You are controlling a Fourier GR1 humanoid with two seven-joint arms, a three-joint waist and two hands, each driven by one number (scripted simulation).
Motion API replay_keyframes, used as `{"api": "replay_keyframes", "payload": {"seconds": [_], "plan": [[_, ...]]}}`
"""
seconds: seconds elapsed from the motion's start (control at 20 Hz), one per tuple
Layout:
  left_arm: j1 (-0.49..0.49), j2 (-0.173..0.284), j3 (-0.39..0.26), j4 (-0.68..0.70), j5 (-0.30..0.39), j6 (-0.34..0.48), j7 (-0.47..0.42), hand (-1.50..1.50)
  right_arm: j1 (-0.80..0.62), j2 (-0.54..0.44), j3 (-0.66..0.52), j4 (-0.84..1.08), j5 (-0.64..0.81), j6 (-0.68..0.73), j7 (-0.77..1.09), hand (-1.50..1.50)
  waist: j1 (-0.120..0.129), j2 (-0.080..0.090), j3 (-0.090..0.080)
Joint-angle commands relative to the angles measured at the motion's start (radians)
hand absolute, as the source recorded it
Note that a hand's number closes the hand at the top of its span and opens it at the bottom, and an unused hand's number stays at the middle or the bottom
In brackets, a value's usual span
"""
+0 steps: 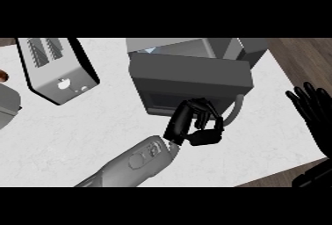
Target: Pick up the milk, place it into the microwave and close the microwave
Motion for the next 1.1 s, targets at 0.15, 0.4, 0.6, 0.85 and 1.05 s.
{"api": "replay_keyframes", "payload": {"seconds": [0.15,0.4,0.6,0.85,1.05], "plan": [[-0.125,-0.004,0.078,0.087,0.11,0.036,0.0,1.5,-0.038,-0.006,0.009,-0.036,-0.079,0.02,0.057,-1.5,-0.038,0.02,0.0],[-0.135,-0.004,0.165,0.094,0.201,0.04,-0.087,1.5,-0.026,-0.026,0.013,-0.047,-0.119,0.046,0.089,-1.5,-0.061,0.033,-0.003],[-0.175,-0.004,0.197,0.137,0.24,0.027,-0.119,1.5,-0.058,-0.044,-0.003,-0.066,-0.153,0.044,0.106,-1.5,-0.074,0.04,-0.003],[-0.176,-0.004,0.193,0.158,0.277,0.02,-0.165,1.5,-0.066,-0.063,-0.004,-0.079,-0.177,0.047,0.132,-1.5,-0.085,0.042,-0.001],[-0.178,-0.004,0.199,0.179,0.3,0.012,-0.199,1.5,-0.078,-0.085,-0.017,-0.09,-0.209,0.057,0.147,-1.5,-0.089,0.044,-0.001]]}}
